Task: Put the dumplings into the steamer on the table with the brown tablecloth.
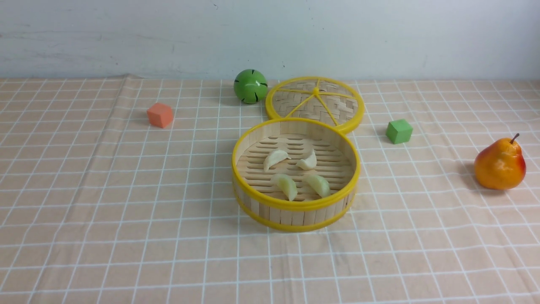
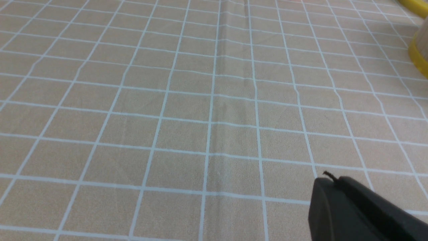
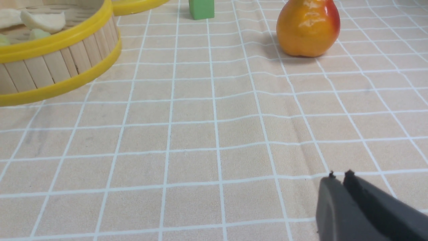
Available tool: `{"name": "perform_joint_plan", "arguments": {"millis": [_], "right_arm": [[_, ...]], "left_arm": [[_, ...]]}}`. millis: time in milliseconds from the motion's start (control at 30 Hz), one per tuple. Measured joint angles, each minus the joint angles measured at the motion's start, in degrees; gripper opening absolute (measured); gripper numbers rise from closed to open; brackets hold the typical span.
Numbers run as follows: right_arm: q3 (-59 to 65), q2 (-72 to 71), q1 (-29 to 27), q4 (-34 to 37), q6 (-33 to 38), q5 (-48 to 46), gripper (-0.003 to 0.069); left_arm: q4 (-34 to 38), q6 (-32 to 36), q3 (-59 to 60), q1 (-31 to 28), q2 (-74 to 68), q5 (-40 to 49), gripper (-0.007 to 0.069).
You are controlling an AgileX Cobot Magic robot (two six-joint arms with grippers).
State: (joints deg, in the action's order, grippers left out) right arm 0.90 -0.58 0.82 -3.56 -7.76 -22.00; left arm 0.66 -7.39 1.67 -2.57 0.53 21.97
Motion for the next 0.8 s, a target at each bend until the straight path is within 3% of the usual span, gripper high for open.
{"name": "perform_joint_plan", "arguments": {"millis": [800], "right_arm": [[0.0, 0.0, 0.0, 0.0, 0.0, 0.0, 0.0066]], "left_arm": [[0.0, 0.0, 0.0, 0.0, 0.0, 0.0, -0.0013]]}}
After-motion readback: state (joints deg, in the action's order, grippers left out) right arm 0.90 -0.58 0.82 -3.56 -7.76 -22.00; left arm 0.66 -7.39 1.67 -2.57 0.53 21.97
